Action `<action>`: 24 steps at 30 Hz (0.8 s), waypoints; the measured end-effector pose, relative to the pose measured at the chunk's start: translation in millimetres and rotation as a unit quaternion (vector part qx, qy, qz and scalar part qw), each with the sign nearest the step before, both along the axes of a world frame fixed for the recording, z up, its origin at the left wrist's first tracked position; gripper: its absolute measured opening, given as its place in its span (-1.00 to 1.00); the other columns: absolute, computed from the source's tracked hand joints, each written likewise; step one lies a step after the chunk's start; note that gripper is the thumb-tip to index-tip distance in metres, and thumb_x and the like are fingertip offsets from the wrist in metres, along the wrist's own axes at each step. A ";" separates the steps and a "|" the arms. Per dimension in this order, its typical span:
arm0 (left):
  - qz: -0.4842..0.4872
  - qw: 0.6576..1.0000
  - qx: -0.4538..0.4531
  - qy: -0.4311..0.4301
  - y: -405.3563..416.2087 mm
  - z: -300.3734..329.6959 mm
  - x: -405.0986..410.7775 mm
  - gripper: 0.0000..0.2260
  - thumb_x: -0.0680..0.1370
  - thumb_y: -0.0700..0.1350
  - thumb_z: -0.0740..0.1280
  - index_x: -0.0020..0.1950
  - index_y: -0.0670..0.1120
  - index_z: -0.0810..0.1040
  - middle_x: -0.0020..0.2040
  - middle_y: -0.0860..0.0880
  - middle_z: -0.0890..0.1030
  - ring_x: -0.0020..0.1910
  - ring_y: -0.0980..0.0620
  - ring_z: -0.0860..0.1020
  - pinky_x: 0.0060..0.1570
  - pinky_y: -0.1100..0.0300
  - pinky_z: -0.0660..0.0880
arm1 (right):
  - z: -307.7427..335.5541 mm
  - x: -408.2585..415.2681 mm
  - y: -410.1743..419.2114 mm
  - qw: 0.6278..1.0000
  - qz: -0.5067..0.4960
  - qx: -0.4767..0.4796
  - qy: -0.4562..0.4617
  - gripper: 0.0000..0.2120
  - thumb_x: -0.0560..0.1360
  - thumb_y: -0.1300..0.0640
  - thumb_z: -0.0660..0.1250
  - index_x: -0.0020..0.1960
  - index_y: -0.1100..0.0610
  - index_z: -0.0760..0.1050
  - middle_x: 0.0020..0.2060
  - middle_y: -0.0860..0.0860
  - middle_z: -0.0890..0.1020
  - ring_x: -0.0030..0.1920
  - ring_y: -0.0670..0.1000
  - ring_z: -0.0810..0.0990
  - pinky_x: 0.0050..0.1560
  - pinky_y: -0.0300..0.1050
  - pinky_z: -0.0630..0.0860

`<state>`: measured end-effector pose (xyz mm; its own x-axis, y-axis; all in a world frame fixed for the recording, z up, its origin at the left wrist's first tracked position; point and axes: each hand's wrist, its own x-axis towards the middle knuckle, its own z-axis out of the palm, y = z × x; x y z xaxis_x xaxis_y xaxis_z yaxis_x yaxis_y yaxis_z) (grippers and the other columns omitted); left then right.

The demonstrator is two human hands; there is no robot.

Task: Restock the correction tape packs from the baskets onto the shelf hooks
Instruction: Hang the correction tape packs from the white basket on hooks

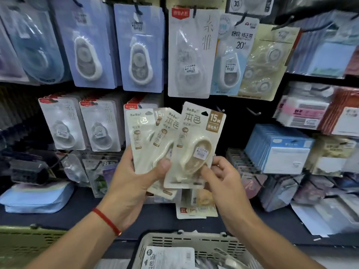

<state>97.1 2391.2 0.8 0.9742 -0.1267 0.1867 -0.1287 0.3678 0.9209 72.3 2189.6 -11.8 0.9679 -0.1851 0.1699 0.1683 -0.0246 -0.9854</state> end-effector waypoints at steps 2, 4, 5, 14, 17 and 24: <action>0.054 0.998 -0.001 -0.025 12.9 2.8 1.5 -0.34 0.31 -0.09 0.66 0.37 0.11 0.53 0.26 0.01 0.71 0.24 -0.11 0.69 0.08 -0.20 0.66 | 4.2 7.6 -0.2 0.999 -0.020 -0.020 -0.027 -0.95 0.69 0.12 0.33 0.13 0.05 0.56 -0.03 0.06 0.78 0.03 0.11 0.76 0.15 0.25 0.66; 0.143 0.987 0.020 -0.073 28.1 7.2 3.7 -0.34 0.30 0.00 0.72 0.33 0.17 0.54 0.26 0.06 0.70 0.21 -0.03 0.70 -0.03 -0.08 0.70 | 6.5 16.9 -1.5 0.996 -0.037 -0.059 -0.047 -0.93 0.71 0.15 0.30 0.14 0.04 0.55 -0.06 0.04 0.78 0.00 0.10 0.76 0.07 0.21 0.67; 0.182 0.978 0.035 -0.099 35.6 9.1 4.9 -0.37 0.32 0.04 0.70 0.33 0.19 0.53 0.26 0.09 0.70 0.20 0.02 0.70 -0.04 -0.04 0.70 | 7.1 21.6 -1.7 0.995 -0.041 -0.079 -0.050 -0.91 0.71 0.16 0.29 0.14 0.03 0.55 -0.07 0.02 0.78 -0.03 0.06 0.77 0.00 0.11 0.68; 0.254 0.953 0.048 -0.160 64.5 6.6 7.6 -0.43 0.43 -0.11 0.63 0.36 0.16 0.51 0.28 0.13 0.68 0.19 0.10 0.69 -0.09 0.02 0.71 | 0.6 43.0 15.5 0.990 -0.065 -0.097 -0.083 -0.89 0.70 0.17 0.30 0.14 0.00 0.57 -0.10 -0.09 0.79 -0.08 -0.09 0.77 -0.16 -0.25 0.63; 0.250 0.952 0.050 -0.168 66.3 6.0 6.7 -0.42 0.46 -0.17 0.62 0.39 0.13 0.50 0.30 0.12 0.67 0.24 0.08 0.68 0.02 -0.02 0.70 | -2.4 40.1 18.0 0.989 -0.081 -0.078 -0.091 -0.89 0.69 0.17 0.32 0.15 0.00 0.58 -0.07 -0.07 0.79 -0.05 -0.05 0.77 -0.12 -0.11 0.68; 0.244 0.954 0.046 -0.168 65.5 6.7 7.6 -0.41 0.46 -0.18 0.60 0.41 0.12 0.48 0.30 0.14 0.67 0.23 0.10 0.68 0.03 0.02 0.69 | -7.5 38.7 13.7 0.989 -0.095 -0.062 -0.093 -0.89 0.70 0.15 0.33 0.16 0.00 0.60 -0.04 -0.02 0.79 -0.02 0.01 0.78 -0.04 0.06 0.67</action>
